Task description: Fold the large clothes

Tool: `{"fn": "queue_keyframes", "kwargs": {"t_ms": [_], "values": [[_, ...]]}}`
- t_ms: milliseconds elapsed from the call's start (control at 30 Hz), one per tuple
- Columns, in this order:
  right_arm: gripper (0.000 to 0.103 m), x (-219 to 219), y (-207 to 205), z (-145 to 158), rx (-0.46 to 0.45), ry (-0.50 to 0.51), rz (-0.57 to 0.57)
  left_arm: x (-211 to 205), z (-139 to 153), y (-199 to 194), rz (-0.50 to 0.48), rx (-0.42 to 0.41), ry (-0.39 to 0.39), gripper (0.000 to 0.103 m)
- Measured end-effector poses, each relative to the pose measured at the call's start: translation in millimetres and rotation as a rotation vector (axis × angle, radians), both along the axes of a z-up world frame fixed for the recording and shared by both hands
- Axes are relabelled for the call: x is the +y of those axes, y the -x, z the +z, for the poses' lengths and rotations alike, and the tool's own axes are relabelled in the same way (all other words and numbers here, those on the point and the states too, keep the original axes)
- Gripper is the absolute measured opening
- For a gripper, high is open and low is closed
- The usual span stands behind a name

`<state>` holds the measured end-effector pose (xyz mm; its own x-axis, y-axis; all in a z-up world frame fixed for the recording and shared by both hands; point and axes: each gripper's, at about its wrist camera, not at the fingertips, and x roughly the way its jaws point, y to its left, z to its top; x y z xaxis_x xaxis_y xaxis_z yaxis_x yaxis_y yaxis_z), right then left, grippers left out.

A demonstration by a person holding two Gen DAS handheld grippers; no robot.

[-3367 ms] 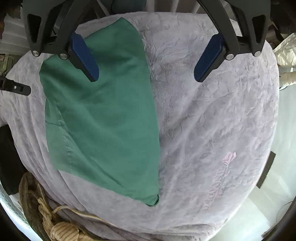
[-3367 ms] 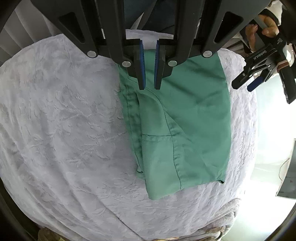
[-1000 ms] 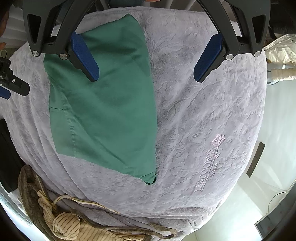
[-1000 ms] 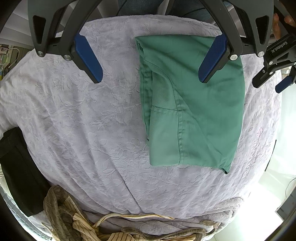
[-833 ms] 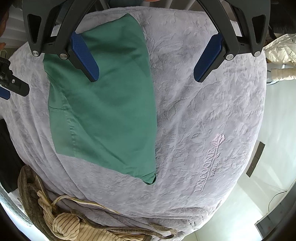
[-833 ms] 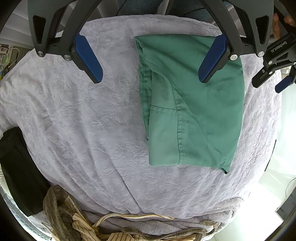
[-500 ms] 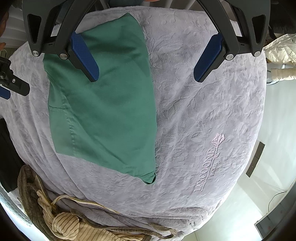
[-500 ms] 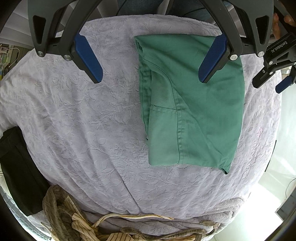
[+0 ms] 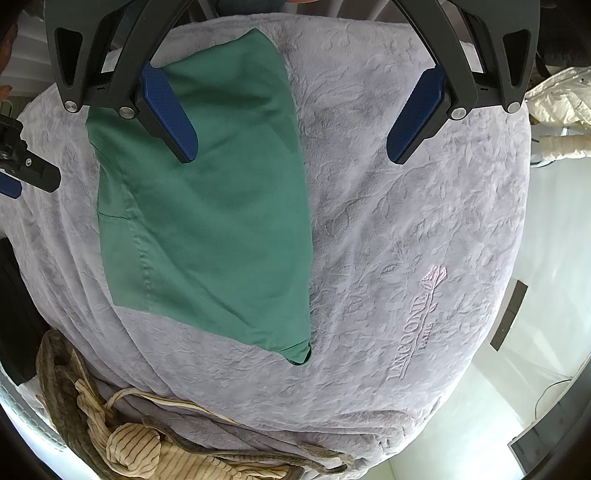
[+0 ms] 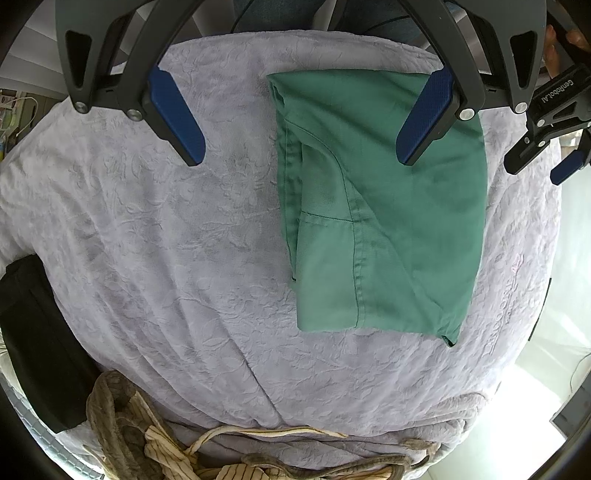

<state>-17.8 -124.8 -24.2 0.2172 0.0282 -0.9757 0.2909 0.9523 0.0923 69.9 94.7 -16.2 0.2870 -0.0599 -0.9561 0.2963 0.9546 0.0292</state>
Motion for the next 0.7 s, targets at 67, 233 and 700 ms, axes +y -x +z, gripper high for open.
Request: {"fn": "queue_keyframes", "kwargs": {"t_ms": [67,233,700], "values": [[0.103,-0.2,0.6,0.2,0.0,0.0,-0.001,-0.5,0.4,1.4,-0.001,-0.001,-0.001,0.102],[0.103,-1.2,0.1,0.3,0.0,0.0,-0.001,-2.6,2.3,2.9,-0.004,-0.004,-0.001,0.102],[0.103,-2.3,0.0,0.2,0.002,0.0,0.0,-3.0,3.4,3.4,-0.004,-0.004,-0.003,0.102]]}}
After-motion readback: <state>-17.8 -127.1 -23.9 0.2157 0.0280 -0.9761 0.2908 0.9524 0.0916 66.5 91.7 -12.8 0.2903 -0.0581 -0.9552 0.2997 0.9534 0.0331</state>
